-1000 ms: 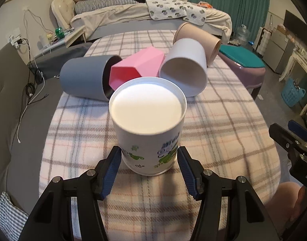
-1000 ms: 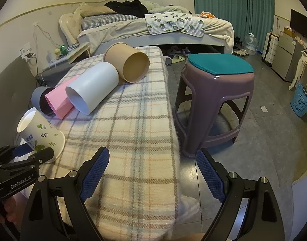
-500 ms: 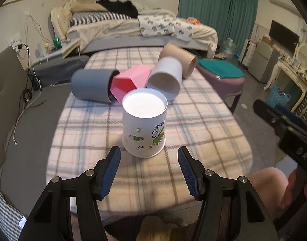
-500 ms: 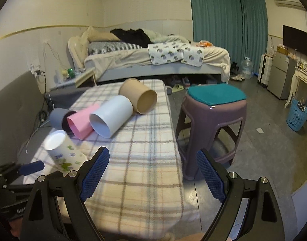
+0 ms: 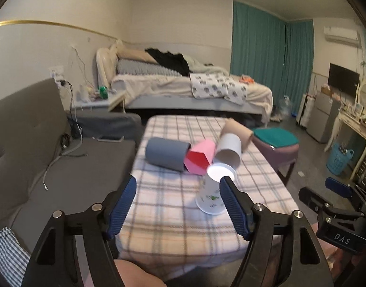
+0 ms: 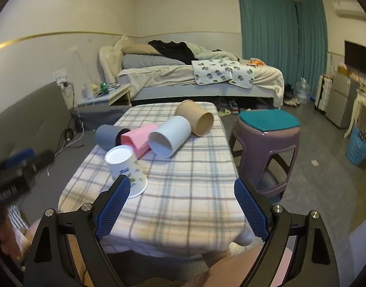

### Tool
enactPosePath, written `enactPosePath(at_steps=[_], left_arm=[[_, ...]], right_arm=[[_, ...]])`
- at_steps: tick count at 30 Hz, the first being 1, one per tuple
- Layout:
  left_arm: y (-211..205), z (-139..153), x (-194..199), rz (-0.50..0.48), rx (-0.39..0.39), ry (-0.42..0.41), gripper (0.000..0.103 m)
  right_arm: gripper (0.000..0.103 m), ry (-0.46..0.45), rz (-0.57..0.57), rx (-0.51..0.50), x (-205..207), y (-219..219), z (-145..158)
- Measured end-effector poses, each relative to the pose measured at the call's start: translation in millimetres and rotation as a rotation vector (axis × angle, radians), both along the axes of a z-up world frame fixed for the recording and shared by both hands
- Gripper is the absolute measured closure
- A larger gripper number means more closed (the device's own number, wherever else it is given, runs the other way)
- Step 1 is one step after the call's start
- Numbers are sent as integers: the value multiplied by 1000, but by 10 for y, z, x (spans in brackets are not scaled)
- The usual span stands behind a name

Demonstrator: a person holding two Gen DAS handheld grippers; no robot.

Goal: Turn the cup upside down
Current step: 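Open the left gripper and withdraw it from the cup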

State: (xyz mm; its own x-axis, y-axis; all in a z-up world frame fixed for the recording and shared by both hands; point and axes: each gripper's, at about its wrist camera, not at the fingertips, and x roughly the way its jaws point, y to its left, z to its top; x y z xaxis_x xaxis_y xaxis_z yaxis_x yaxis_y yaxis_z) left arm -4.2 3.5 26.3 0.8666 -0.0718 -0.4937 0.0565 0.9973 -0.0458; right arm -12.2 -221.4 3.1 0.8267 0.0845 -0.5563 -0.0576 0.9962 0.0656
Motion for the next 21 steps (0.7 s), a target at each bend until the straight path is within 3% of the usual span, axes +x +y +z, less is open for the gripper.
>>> enactPosePath(at_steps=[6,8,21], left_arm=[[108,-160,19,62,-28,12,23],[108,-207,29,68,-22,17,15],[-31,-330,-9,99,66,18,11]], right_arm=[[11,-21,4,-27,11,92,-33],[8,-34,-2,-21,8,68,-80],[2,-10,-18,-12,114,31,-233]])
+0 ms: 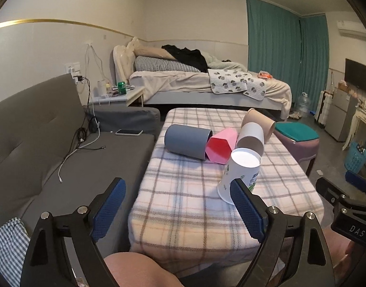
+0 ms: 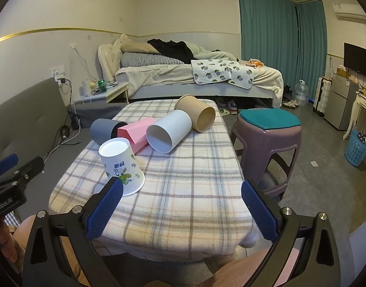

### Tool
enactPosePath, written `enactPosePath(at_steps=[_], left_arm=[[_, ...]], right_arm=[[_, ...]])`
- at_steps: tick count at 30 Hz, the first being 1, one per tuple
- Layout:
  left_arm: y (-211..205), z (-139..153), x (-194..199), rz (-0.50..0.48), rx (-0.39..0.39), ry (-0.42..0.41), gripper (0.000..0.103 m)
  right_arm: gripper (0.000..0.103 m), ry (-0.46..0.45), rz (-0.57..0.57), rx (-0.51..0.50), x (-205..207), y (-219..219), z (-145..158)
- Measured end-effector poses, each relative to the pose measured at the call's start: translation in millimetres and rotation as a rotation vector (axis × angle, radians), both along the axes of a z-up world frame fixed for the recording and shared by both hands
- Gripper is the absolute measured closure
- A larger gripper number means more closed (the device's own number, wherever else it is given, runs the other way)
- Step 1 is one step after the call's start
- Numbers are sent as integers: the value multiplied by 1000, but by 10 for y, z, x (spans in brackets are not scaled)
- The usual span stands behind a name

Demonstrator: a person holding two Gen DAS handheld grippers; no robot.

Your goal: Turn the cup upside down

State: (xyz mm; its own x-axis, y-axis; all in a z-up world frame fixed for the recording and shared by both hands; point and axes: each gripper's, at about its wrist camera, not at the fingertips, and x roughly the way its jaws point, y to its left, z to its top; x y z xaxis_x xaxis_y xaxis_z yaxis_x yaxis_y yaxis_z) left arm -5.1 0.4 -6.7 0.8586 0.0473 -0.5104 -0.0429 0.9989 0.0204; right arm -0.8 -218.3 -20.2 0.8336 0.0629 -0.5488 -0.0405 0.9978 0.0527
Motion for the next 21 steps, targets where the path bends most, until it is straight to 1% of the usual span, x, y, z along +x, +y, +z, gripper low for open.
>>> enactPosePath(at_steps=[4,8,21], left_arm=[[-48,-14,-21,-10,22,1,11],[-64,-17,-20,5,35,1,11],[-92,-22,-22,-11,40,4,11]], right_arm=[[0,-22,1,-6,-39,11,23],[0,-22,3,-2,-36,13,23],[0,-23,1,2,-33,-4,27]])
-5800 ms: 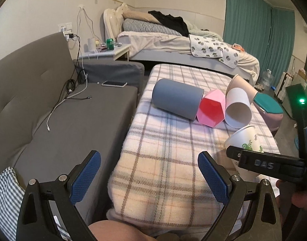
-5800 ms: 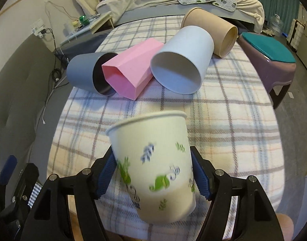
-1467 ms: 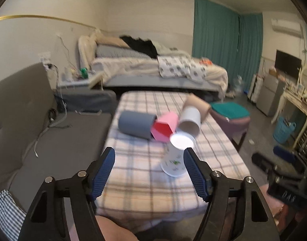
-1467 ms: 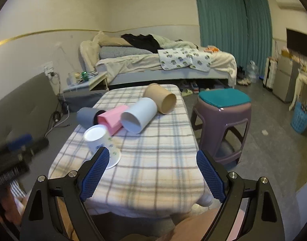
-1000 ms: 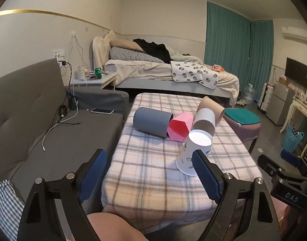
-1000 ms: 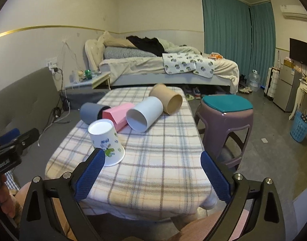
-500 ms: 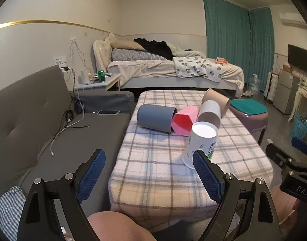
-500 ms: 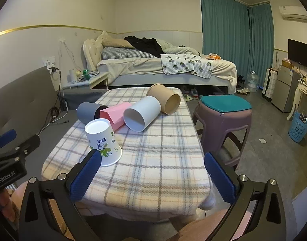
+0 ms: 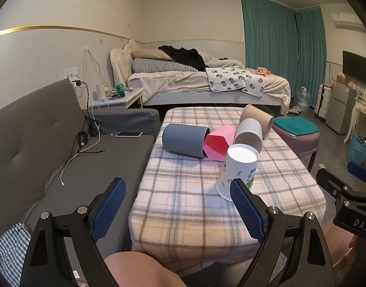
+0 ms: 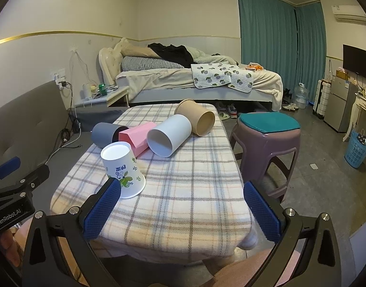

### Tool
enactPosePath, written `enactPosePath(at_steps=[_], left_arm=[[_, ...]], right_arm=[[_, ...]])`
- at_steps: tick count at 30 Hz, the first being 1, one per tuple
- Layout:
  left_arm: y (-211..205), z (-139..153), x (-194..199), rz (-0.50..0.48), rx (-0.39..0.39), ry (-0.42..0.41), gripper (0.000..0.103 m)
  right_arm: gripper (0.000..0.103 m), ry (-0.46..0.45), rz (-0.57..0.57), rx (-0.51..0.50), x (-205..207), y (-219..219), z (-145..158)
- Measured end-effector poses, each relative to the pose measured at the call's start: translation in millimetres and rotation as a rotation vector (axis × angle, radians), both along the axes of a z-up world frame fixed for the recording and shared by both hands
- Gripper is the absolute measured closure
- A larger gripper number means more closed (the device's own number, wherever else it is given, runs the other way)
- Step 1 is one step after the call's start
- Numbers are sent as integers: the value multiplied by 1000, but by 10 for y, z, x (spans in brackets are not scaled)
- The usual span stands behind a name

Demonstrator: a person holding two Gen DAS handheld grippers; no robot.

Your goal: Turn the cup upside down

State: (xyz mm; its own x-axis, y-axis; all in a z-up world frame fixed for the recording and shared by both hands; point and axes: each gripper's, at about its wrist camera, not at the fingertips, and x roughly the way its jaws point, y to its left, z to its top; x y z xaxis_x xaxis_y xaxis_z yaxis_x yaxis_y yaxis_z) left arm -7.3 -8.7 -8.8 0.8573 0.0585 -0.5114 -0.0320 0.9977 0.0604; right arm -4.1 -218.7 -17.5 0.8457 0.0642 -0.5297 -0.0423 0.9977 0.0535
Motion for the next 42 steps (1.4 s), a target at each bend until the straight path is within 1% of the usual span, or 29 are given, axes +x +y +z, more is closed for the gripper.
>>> enactPosePath(at_steps=[13,25,28,32,42], left_arm=[[36,-4,20,27,-15,12,11],[52,1,17,17,-19,6,11],[51,1,19,18,-19,7,11],[55,0,20,16,-18,9,11],[53,5,21,16,-20,8,11]], right_arm=[[0,14,2,-8,16,7,-42],[0,16,3,-3,23,9,-52],[0,15,3,-17,15,25,-51],[0,7,-4,3,4,9,-21],[0,7,5,-13,-7,68,-17]])
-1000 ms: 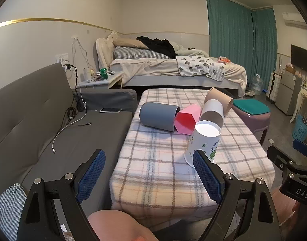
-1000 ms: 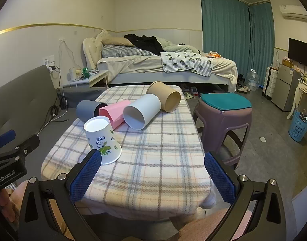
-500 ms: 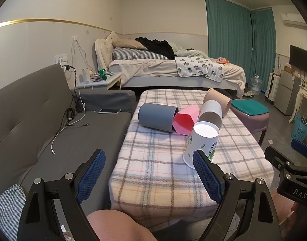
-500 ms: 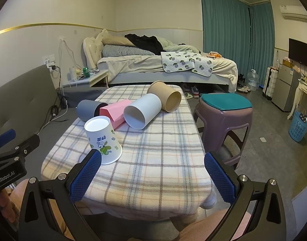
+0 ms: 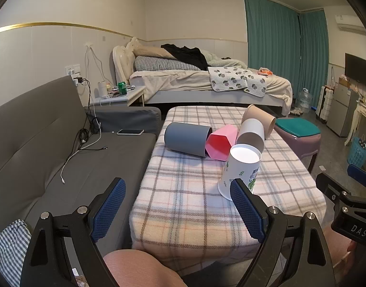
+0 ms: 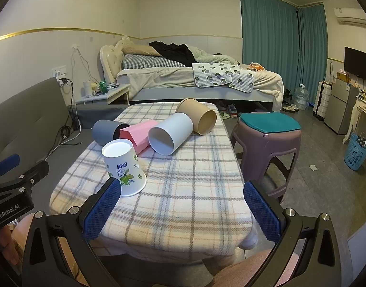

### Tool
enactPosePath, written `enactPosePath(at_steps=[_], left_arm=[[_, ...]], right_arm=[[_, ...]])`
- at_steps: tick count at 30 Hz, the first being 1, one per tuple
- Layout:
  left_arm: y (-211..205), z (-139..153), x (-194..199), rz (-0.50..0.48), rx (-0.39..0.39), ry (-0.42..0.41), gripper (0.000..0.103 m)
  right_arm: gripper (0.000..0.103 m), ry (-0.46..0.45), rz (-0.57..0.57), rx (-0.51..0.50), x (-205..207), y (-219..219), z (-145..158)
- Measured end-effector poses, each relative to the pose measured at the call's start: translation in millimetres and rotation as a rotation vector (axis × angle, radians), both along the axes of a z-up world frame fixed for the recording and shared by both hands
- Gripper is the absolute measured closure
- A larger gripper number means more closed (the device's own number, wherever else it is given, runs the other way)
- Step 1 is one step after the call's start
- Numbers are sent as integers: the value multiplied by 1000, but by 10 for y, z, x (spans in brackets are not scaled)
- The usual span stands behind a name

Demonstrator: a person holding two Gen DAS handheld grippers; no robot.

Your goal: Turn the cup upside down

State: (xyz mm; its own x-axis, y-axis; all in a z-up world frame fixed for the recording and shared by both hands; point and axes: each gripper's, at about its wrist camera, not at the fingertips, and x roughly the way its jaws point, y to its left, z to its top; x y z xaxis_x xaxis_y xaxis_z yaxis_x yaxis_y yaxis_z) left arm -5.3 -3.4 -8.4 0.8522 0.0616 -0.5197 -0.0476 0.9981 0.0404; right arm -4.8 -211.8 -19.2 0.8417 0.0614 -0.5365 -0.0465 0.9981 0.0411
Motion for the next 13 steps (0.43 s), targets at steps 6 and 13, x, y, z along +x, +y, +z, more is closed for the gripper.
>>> enactPosePath(at_steps=[6,13], left_arm=[[3,1,1,-1,1,-1,11],[-3,-1,-7,-5,-3,-4,11]], right_arm=[[0,2,1,0,1,5,6],[0,1,1,0,3,5,4]])
